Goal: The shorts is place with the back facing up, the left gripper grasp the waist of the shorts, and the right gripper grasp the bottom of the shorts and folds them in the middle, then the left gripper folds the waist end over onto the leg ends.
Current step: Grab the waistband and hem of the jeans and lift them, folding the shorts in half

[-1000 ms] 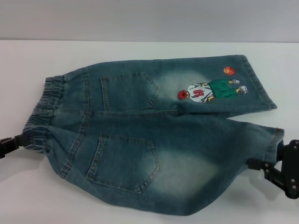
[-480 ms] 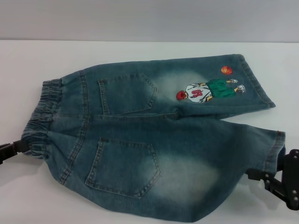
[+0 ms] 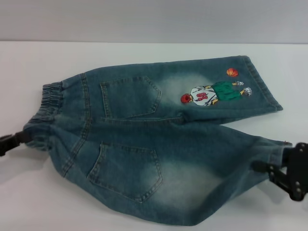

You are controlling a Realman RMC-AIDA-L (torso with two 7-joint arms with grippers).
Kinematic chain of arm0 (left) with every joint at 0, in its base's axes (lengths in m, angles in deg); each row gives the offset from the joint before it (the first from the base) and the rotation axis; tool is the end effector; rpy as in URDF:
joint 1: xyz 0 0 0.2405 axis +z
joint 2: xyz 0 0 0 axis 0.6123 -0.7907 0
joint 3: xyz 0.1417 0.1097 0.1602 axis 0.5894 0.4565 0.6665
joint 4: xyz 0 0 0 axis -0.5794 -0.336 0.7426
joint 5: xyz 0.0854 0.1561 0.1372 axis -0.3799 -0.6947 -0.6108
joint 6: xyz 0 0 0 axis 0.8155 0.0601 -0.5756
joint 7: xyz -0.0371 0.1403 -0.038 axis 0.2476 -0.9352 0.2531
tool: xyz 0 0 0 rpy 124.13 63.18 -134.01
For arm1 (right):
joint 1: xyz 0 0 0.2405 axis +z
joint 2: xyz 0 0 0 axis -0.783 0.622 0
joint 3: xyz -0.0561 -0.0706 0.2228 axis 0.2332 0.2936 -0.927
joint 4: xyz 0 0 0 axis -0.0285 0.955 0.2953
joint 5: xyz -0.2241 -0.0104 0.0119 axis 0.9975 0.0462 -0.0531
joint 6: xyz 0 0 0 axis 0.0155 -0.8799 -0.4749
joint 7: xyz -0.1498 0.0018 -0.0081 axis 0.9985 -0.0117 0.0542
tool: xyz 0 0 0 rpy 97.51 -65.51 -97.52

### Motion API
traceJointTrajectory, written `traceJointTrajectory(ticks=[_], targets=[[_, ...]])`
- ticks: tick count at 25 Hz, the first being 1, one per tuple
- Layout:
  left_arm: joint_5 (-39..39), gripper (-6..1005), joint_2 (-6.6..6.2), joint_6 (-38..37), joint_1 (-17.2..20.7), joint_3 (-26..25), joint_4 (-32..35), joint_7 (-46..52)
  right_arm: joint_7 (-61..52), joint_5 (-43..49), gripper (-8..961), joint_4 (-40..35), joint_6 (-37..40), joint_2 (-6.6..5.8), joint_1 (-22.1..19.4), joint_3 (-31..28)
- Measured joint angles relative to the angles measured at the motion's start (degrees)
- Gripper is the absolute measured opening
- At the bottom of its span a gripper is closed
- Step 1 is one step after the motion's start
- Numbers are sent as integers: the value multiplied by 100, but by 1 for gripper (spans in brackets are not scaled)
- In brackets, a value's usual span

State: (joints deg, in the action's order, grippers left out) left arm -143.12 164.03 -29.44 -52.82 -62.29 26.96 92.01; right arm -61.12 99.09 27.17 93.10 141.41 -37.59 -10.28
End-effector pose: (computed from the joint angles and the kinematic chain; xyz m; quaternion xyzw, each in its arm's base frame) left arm -0.3590 0.2587 0.0846 -0.7884 -0.5143 -0.2709 0.2015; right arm 0.3035 0.2546 0.0253 -0.9459 0.1450 0.2487 0.1497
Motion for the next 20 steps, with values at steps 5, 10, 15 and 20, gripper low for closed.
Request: traceJointTrajectory(ticks=[5, 10, 15, 20], targets=[[17, 42, 46, 154, -206, 6, -17, -24, 0, -221, 0, 174, -249, -15, 204, -33], [94, 42, 60, 429, -485, 5, -94, 35, 0, -574, 0, 145, -612, -25, 263, -63], [358, 42, 62, 748, -600, -2, -117, 119, 8, -1044, 0, 143, -1152, -43, 267, -76], [659, 42, 108, 1131, -781, -1, -344, 66, 142, -1597, 0, 238, -1503, -42, 307, -90]])
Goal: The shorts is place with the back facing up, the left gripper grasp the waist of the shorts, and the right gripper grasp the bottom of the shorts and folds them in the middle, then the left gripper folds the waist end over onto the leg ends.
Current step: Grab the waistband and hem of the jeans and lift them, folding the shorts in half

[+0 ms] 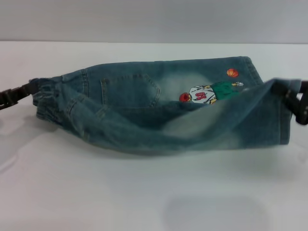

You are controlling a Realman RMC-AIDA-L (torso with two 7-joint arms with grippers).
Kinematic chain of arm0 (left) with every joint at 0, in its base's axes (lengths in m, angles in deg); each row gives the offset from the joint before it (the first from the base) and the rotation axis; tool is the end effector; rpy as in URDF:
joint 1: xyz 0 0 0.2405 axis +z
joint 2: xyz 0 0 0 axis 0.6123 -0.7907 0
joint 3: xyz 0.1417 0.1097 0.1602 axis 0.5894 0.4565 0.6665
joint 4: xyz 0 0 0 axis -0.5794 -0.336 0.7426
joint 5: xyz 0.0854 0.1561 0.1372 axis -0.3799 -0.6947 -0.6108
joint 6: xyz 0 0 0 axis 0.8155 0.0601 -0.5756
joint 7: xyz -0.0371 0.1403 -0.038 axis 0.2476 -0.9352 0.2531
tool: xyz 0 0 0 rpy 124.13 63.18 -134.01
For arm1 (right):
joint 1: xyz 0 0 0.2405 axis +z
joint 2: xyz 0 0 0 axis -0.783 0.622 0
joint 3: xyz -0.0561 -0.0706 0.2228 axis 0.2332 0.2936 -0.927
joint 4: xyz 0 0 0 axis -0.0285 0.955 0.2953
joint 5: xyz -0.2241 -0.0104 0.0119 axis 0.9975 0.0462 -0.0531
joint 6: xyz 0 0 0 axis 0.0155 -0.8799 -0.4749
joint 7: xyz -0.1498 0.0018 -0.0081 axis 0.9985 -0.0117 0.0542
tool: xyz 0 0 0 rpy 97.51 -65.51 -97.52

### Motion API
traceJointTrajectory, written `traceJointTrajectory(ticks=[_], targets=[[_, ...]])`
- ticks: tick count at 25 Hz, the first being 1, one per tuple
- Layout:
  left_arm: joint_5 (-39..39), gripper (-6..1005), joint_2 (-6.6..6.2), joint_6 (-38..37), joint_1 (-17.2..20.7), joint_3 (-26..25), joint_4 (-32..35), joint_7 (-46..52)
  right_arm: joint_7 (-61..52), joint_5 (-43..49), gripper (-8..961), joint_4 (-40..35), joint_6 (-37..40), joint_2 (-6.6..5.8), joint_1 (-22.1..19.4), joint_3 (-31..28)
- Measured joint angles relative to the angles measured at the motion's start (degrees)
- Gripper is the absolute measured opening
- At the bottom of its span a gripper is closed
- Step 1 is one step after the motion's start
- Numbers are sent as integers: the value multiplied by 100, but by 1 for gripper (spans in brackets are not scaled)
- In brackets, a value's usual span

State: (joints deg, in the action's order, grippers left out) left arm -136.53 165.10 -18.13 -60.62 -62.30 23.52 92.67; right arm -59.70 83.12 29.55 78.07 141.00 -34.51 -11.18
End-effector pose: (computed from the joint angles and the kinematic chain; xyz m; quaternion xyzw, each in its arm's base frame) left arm -0.3324 0.3257 0.0821 -0.7656 -0.4910 -0.3277 0.2555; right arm 0.2988 0.3151 0.0538 -0.8868 0.1533 0.2949 0.3210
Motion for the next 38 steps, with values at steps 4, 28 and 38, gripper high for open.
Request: traceJointTrajectory(ticks=[4, 28, 38], targets=[[8, 42, 24, 135, -48, 7, -30, -7, 67, -257, 0, 59, -341, 11, 60, -22], [205, 64, 96, 1035, -345, 63, -384, -183, 315, -688, 0, 797, -2511, 7, 952, -38], [392, 77, 96, 1431, -608, 80, -682, -329, 315, -694, -1, 1163, -3284, 7, 1502, 13]])
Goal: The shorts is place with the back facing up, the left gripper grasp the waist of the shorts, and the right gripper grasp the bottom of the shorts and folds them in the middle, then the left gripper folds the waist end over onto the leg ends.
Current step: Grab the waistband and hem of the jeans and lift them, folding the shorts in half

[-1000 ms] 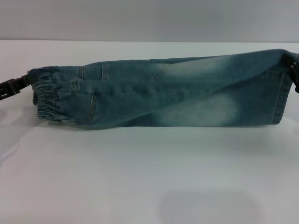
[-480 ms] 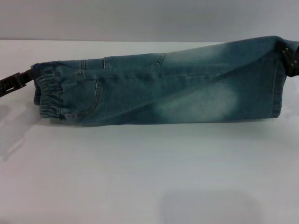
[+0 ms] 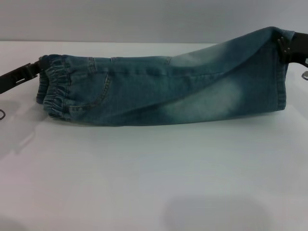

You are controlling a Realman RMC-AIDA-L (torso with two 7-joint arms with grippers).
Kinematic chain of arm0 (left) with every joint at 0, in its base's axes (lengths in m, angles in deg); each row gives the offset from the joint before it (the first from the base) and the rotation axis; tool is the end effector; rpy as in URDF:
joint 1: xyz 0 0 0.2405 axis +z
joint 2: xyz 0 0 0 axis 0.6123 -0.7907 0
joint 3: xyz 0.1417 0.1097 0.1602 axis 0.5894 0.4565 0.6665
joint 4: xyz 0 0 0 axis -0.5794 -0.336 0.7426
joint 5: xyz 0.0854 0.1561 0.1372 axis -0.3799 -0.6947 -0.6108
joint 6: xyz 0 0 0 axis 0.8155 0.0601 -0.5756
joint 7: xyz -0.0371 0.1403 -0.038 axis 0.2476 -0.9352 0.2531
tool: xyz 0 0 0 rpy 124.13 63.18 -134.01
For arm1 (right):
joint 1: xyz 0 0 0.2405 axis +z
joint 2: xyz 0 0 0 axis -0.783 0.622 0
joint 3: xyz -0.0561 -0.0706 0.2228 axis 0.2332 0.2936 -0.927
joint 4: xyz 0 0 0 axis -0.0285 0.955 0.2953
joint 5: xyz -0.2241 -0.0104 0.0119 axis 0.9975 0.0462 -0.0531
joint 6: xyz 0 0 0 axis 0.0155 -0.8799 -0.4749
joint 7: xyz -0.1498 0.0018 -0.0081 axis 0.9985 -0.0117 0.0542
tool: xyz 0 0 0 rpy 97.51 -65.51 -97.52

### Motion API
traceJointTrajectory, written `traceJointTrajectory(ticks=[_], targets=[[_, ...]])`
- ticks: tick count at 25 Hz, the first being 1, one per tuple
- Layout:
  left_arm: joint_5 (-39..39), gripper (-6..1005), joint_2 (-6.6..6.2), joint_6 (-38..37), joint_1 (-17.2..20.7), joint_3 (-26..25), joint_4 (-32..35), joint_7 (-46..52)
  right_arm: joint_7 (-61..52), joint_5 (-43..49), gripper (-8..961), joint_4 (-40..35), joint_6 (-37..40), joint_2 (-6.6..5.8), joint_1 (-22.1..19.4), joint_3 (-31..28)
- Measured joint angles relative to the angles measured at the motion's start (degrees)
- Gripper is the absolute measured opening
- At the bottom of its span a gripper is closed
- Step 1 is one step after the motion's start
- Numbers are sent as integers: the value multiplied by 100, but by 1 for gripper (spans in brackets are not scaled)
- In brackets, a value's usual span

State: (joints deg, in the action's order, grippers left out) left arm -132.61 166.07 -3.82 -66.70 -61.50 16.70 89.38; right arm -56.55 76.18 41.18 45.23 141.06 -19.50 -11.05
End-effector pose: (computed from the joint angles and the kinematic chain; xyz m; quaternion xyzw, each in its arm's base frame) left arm -0.3226 0.3725 0.0613 -0.7359 -0.4962 -0.3409 0.3100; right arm 0.2902 0.4190 0.0394 -0.8232 0.2325 0.2336 0.4623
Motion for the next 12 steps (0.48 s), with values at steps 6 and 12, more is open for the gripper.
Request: traceJointTrajectory(ticks=[6, 12], targets=[[1, 85, 0, 58, -32, 43, -20, -26, 41, -2, 6, 201, -239, -11, 167, 5], [5, 93, 8, 602, -192, 381, -216, -69, 267, -3, 13, 492, -569, -11, 300, -4]])
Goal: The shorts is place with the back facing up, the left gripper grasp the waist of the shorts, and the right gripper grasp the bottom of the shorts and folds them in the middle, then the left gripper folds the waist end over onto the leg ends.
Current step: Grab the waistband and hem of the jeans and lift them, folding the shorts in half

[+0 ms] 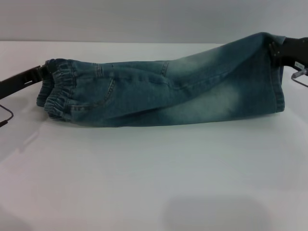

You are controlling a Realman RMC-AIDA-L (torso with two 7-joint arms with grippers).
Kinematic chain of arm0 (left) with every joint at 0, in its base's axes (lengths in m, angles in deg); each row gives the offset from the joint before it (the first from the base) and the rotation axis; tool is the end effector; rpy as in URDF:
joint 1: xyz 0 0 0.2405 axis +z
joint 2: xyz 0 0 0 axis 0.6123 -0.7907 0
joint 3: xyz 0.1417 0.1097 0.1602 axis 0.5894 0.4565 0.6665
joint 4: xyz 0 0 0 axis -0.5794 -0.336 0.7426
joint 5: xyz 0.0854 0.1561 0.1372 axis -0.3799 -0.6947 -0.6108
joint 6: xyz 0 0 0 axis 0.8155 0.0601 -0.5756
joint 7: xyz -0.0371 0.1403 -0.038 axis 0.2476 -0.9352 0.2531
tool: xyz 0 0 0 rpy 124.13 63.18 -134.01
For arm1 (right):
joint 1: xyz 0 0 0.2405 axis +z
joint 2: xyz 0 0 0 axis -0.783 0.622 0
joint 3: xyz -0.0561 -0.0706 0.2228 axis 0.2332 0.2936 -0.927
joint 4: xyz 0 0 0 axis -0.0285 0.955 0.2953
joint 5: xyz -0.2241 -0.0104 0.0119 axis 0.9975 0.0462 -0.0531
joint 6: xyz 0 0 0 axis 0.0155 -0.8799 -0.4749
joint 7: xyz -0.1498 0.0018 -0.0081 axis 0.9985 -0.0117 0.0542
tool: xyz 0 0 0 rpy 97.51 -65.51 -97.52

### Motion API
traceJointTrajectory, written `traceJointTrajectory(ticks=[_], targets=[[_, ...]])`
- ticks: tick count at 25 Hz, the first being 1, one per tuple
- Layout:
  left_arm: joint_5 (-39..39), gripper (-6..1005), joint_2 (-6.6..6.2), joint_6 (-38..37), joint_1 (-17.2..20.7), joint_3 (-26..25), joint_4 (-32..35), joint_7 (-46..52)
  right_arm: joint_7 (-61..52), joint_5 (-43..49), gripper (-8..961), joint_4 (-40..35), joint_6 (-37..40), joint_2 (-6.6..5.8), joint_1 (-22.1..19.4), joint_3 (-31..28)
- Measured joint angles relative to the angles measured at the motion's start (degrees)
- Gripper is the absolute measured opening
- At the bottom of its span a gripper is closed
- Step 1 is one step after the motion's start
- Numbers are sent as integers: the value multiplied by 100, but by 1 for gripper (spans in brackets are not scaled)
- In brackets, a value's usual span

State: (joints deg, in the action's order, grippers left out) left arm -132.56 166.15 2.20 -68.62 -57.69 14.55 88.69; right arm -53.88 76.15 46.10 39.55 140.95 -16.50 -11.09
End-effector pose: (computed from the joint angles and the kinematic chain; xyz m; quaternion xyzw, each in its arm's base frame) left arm -0.3186 0.3865 0.0458 -0.7435 -0.4980 -0.3109 0.3203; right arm 0.2936 0.4277 0.0220 -0.8238 0.2483 0.2013 0.4682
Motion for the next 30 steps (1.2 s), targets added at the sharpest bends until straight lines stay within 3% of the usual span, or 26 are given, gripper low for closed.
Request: traceJointTrajectory(ticks=[19, 30], targets=[[-1, 119, 3, 368, -67, 69, -126, -132, 190, -149, 35, 224, -711, -3, 149, 9], [-1, 134, 9, 643, -263, 381, -262, -282, 189, -134, 47, 302, -810, -2, 231, 90]])
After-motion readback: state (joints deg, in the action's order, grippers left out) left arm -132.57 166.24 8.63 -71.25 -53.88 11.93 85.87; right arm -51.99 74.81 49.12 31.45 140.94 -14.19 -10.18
